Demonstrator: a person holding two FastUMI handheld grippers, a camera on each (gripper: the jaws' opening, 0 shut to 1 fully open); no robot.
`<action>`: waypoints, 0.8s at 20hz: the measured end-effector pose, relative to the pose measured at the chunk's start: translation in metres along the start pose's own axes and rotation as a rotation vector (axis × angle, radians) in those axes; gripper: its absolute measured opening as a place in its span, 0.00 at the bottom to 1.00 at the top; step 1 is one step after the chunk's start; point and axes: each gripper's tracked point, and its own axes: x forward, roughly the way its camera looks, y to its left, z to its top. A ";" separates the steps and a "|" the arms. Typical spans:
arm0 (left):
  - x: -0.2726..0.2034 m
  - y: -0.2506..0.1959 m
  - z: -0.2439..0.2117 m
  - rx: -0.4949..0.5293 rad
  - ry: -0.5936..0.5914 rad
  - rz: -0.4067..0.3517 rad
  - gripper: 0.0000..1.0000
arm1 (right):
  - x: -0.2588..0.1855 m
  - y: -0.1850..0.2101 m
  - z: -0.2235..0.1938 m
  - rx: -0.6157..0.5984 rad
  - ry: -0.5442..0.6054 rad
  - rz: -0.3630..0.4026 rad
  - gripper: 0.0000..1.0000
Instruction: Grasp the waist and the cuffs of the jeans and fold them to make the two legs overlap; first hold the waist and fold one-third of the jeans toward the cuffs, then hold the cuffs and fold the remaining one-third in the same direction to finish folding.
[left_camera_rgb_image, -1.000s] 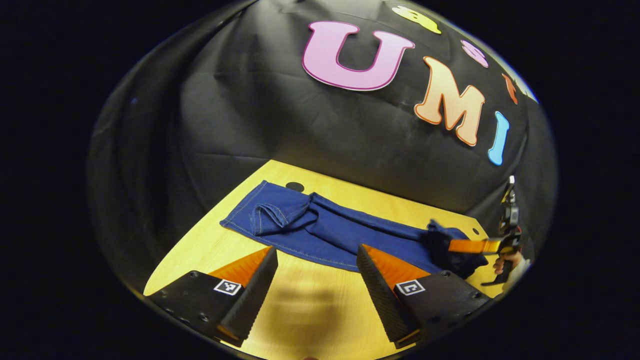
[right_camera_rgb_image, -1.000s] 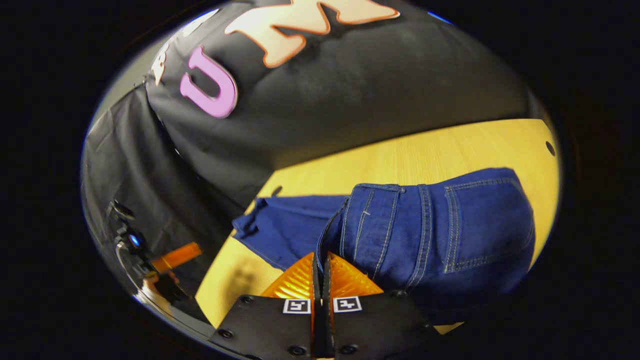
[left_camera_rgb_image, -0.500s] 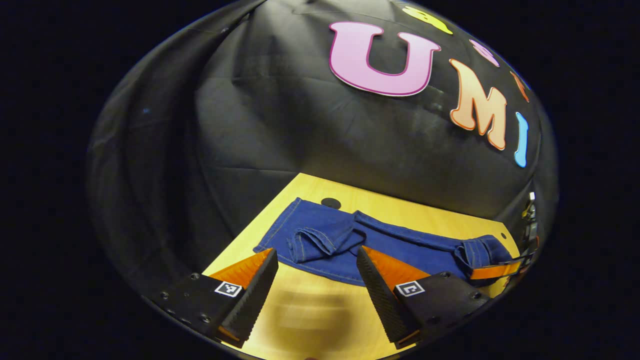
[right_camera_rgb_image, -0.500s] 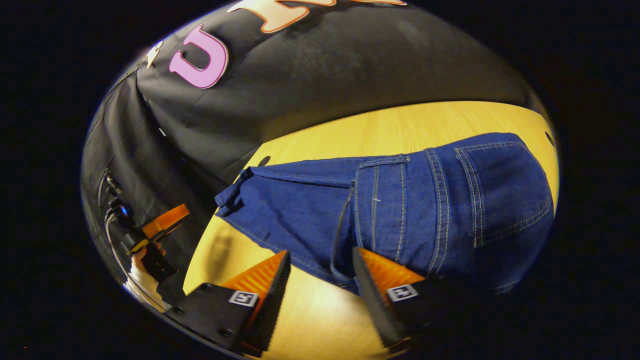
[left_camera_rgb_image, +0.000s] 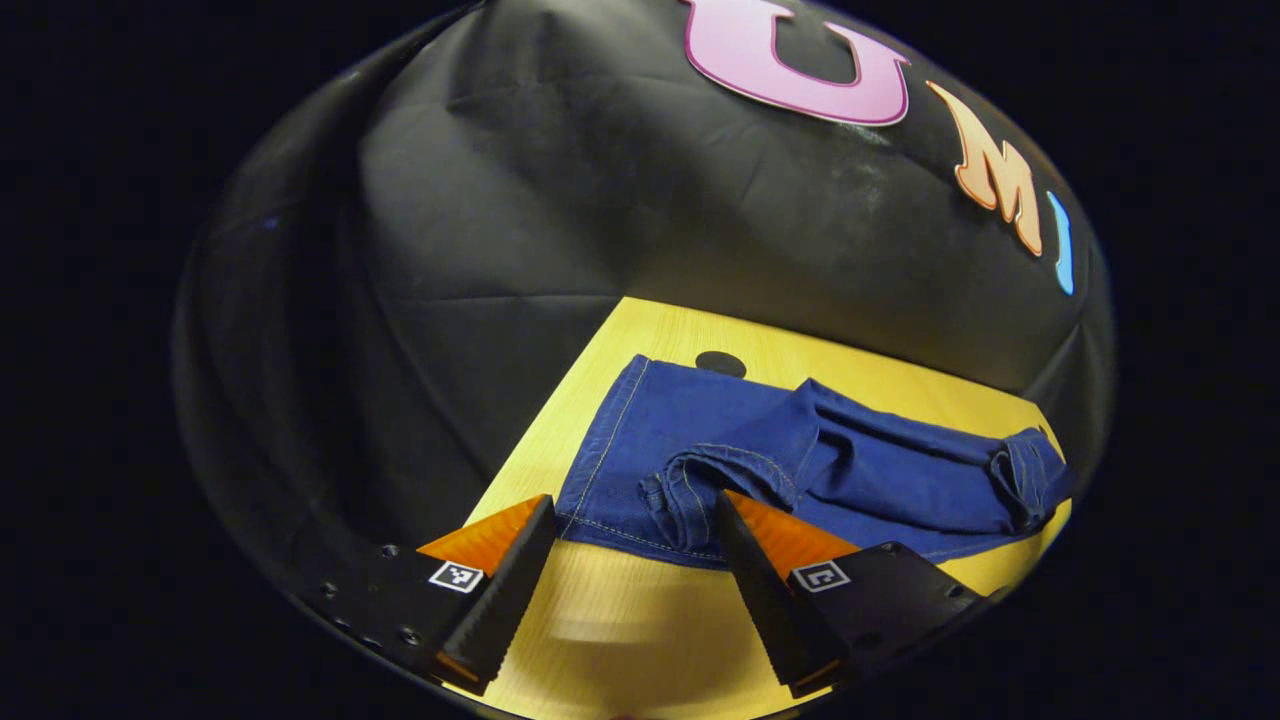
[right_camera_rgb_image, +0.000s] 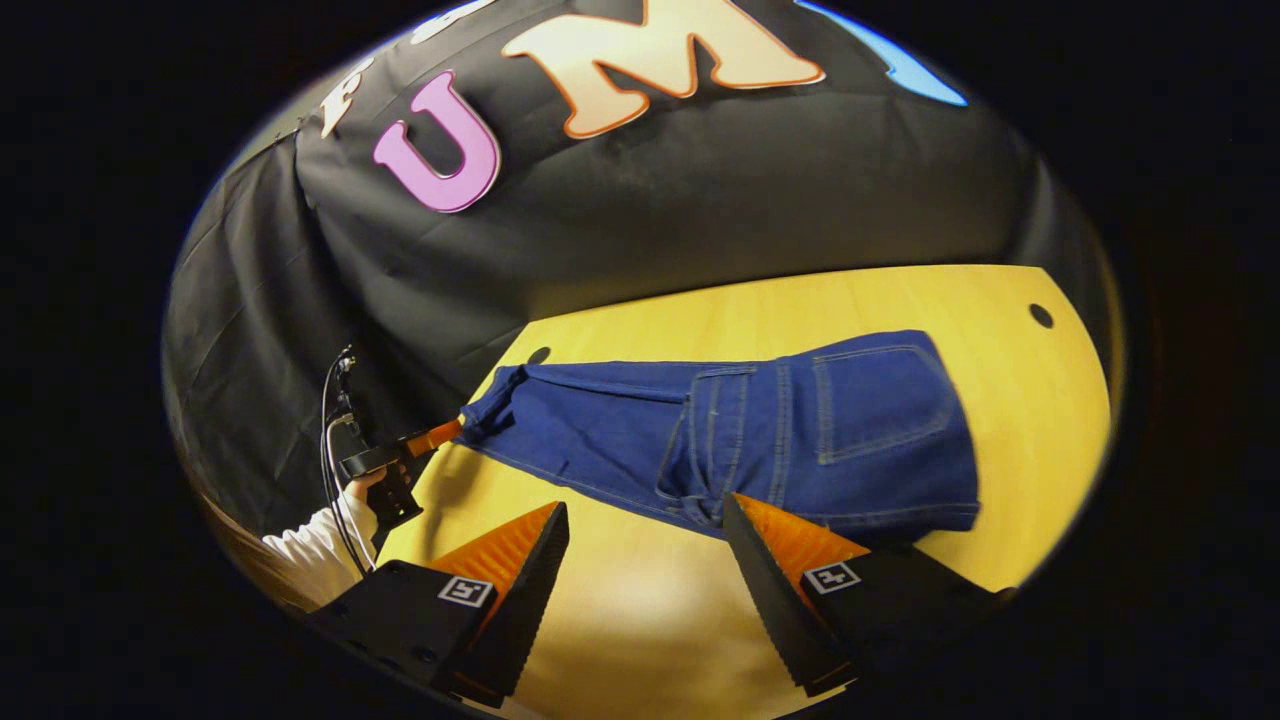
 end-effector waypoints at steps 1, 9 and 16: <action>0.001 0.000 -0.003 0.008 0.014 -0.008 0.95 | -0.006 -0.007 0.002 0.015 -0.007 -0.024 0.97; -0.001 0.001 -0.010 0.109 0.081 -0.008 0.97 | -0.014 -0.025 0.000 0.094 -0.016 -0.076 0.97; 0.000 -0.019 -0.011 0.146 0.104 -0.063 0.65 | -0.013 -0.024 -0.007 0.091 0.011 -0.079 0.97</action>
